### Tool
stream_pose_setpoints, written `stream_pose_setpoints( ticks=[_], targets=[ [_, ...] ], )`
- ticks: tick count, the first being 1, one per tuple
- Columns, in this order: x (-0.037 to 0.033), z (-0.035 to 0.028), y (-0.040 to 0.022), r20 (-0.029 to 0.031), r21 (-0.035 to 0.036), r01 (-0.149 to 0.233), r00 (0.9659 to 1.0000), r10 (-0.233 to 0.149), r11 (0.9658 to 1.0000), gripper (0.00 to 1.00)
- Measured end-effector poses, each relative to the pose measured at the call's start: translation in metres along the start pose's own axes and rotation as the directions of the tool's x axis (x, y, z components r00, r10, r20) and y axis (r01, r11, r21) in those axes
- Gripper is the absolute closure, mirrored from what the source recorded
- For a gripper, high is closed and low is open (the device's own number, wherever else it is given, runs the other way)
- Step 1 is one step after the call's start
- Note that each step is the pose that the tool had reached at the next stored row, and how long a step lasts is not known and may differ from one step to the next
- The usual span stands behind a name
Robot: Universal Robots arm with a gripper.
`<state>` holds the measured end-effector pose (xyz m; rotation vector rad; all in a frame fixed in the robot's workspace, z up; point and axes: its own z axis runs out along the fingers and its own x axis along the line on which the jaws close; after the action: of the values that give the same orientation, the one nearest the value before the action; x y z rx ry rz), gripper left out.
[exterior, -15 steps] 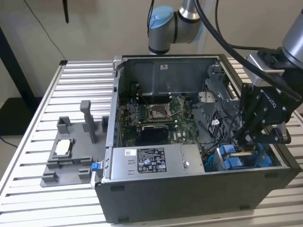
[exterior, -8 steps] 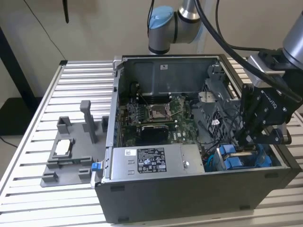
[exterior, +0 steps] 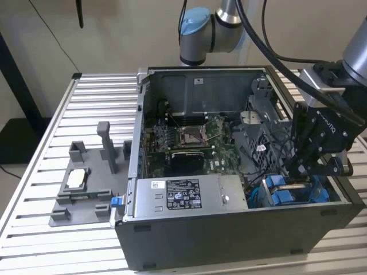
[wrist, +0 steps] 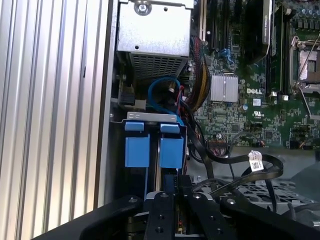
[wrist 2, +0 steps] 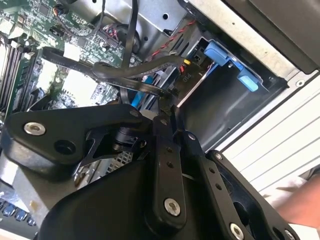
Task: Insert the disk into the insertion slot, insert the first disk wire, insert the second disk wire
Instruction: 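Insert the second disk wire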
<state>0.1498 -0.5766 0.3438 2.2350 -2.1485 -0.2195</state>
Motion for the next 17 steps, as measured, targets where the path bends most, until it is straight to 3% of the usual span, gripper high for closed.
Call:
stream_pose_setpoints(
  ticks=[17],
  targets=[
    [0.0002, 0.0061, -0.0022, 0.006, 0.0022, -0.025, 0.9997, 0.025, 0.9997, 0.84]
  ],
)
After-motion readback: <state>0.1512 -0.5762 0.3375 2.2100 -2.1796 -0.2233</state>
